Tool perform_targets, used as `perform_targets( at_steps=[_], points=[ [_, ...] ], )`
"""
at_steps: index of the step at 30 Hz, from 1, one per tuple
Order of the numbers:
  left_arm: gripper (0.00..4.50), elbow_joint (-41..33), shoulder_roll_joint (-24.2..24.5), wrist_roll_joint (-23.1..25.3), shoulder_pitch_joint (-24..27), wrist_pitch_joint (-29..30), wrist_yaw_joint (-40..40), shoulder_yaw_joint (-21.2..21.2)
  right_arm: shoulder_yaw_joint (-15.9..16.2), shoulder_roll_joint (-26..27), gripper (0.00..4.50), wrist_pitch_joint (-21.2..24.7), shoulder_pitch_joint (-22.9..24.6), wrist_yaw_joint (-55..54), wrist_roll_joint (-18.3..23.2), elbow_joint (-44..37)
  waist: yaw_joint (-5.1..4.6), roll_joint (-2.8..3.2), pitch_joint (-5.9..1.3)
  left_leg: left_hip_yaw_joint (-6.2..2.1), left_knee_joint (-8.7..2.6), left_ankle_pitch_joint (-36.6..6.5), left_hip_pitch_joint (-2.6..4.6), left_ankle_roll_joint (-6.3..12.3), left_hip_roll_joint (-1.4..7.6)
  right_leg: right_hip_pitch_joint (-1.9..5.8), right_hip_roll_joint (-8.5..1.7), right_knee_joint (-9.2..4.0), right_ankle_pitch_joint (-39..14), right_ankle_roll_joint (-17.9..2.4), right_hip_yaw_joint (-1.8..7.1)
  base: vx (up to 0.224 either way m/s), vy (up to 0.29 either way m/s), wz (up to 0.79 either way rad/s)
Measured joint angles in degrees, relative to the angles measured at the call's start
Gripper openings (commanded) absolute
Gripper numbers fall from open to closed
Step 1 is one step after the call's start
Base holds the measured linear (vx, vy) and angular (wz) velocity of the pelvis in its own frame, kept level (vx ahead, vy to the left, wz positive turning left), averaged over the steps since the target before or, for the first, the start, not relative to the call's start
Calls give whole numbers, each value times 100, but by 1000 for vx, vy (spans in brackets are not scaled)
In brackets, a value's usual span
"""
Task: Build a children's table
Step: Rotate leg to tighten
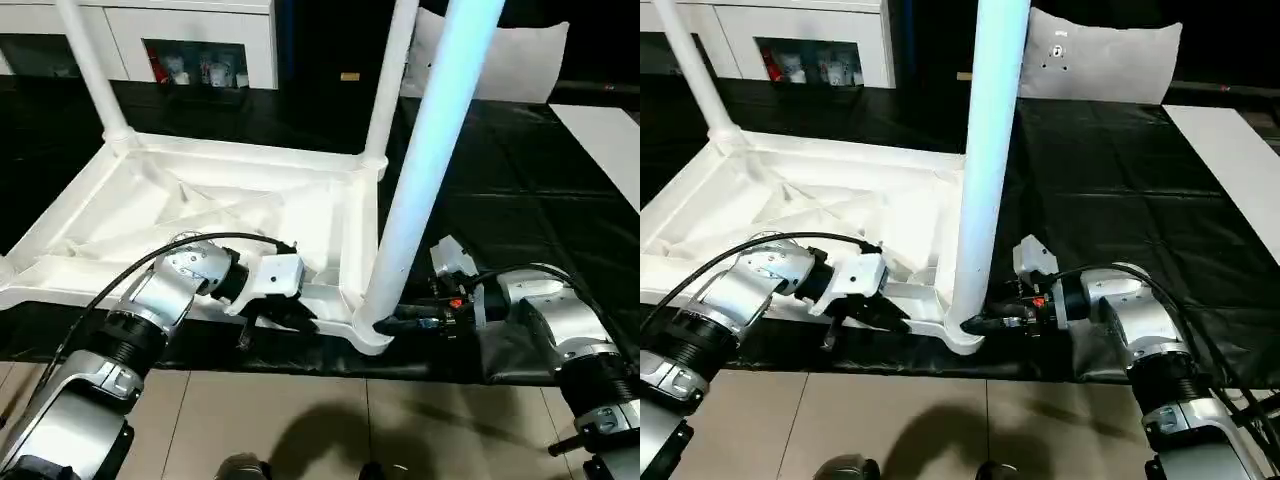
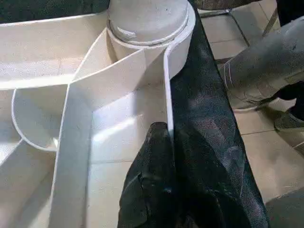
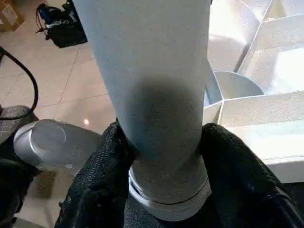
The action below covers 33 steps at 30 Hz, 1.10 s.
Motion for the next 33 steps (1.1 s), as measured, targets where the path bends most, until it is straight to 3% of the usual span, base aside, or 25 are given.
perform_targets(
  at_steps=[6,9,12,16,17,18,19,21,23,26,27,33],
  points=[
    [0,59,-32,2,-7,-5,23,11,-52,7,193,182,96,-56,14,-155,14,0,0,0,0,0,3,0,0,4,0,1,0,1,0,0,0,0],
    [0,84,-54,47,-41,255,173,46,-96,150,193,421,160,-429,7,-316,-4,2,-1,0,0,4,11,-5,0,8,0,6,0,0,1,0,0,0],
    [0,154,-100,167,-120,641,510,131,-173,355,193,734,169,-1133,-83,-449,-52,3,-1,0,-2,10,64,-16,2,50,2,4,0,1,-1,0,0,0],
    [0,231,-327,268,-135,1169,1185,345,-417,774,193,1173,154,-2366,-272,-555,-260,4,0,-17,-3,9,95,-16,0,88,0,-67,-8,13,-40,0,0,0],
    [0,306,-535,297,-163,1485,1593,467,-603,1051,193,1281,80,-2999,-386,-452,-344,6,1,-29,-16,9,98,-16,3,112,3,-122,-8,13,-64,0,0,0],
    [0,405,-674,359,-273,1702,1933,531,-733,1307,193,1302,-41,-3557,-514,-324,-412,6,1,-33,-6,9,87,-16,8,111,3,-141,-8,13,-84,0,0,0],
    [0,447,-795,429,-366,1891,2185,520,-776,1457,193,1349,-154,-4007,-613,-250,-495,41,5,-53,0,8,64,-14,19,129,-11,-220,-8,13,-160,0,0,0],
    [0,449,-950,433,-367,2036,2492,540,-827,1607,193,1350,-232,-4473,-680,-144,-566,74,12,-86,-8,7,68,-11,40,187,-12,-329,-8,13,-242,-26,64,-12],
    [0,564,-1205,497,-397,2178,3012,623,-935,1890,193,1309,-487,-5187,-758,212,-658,73,14,-92,-1,6,84,-11,43,217,-11,-348,-8,13,-251,-2,26,-3],
    [0,638,-1444,581,-495,2339,3505,663,-1021,2096,193,1233,-674,-5866,-784,460,-695,75,20,-92,-5,5,84,-10,41,212,-25,-362,-8,13,-288,0,0,0],
    [0,637,-1508,604,-497,2374,3574,678,-1040,2114,247,1219,-677,-5969,-783,466,-695,75,20,-94,-6,5,83,-10,44,214,-42,-365,-8,13,-319,0,0,0],
    [0,595,-1621,641,-541,2392,3654,674,-1038,2047,301,948,-632,-5900,-976,465,-642,77,21,-88,-34,-2,61,1,36,190,-55,-349,-6,9,-311,0,0,0]
  ],
)
